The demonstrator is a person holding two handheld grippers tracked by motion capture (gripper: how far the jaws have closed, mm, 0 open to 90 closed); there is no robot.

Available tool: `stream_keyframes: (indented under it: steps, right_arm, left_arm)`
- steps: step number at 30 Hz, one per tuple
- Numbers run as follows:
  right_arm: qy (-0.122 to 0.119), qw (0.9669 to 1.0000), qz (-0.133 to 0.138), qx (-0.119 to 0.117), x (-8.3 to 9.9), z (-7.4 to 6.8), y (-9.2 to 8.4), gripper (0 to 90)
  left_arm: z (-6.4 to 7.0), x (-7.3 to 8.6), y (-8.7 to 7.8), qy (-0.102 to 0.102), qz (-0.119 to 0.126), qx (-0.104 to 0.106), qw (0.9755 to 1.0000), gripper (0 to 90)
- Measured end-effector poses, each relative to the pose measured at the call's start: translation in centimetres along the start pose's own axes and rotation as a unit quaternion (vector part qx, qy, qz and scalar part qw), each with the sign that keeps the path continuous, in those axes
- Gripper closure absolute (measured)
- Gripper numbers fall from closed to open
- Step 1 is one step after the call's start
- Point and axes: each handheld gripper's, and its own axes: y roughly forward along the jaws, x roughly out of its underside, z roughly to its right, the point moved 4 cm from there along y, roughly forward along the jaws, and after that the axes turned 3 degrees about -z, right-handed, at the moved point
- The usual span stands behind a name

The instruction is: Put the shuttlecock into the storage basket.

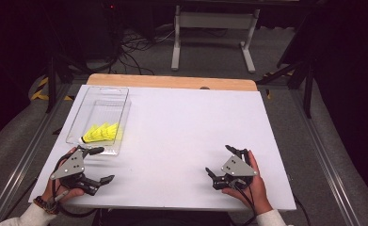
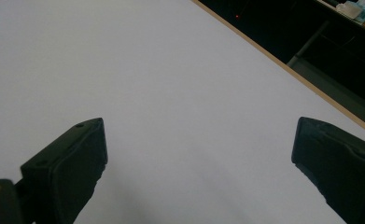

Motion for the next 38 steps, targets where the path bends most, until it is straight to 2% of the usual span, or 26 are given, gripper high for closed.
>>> stream_keyframes:
  steps: [11, 14, 20, 25, 34, 38]
  right_arm:
    - [-0.003, 1.0, -0.004, -0.007, -0.13, -0.45, 0.3, 4.6]
    - [-0.01, 0.9999, -0.01, -0.008, -0.05, -0.64, 0.45, 4.7]
    - [-0.008, 0.9999, -0.009, -0.009, -0.04, -0.64, 0.46, 4.8]
    - [-0.022, 0.9996, -0.014, -0.009, -0.02, -0.85, 0.63, 4.8]
    - [-0.015, 0.9997, -0.016, -0.013, 0.21, -0.6, 0.7, 4.8]
    - [-0.014, 0.9997, -0.014, -0.014, 0.16, -0.56, 0.68, 4.8]
  left_arm:
    - [-0.08, 0.02, 0.03, 0.002, -0.001, -0.001, 1.0, 4.7]
    - [-0.12, 0.0, 0.08, 0.001, 0.001, -0.002, 1.0, 4.7]
    - [-0.19, 0.04, 0.12, 0.001, -0.001, -0.003, 1.0, 4.7]
    - [-0.33, 0.11, 0.25, 0.0, -0.003, -0.001, 1.0, 4.7]
    - [-0.36, 0.12, 0.46, -0.002, -0.006, 0.0, 1.0, 4.8]
    - [-0.33, 0.16, 0.36, -0.002, -0.007, -0.006, 1.0, 4.8]
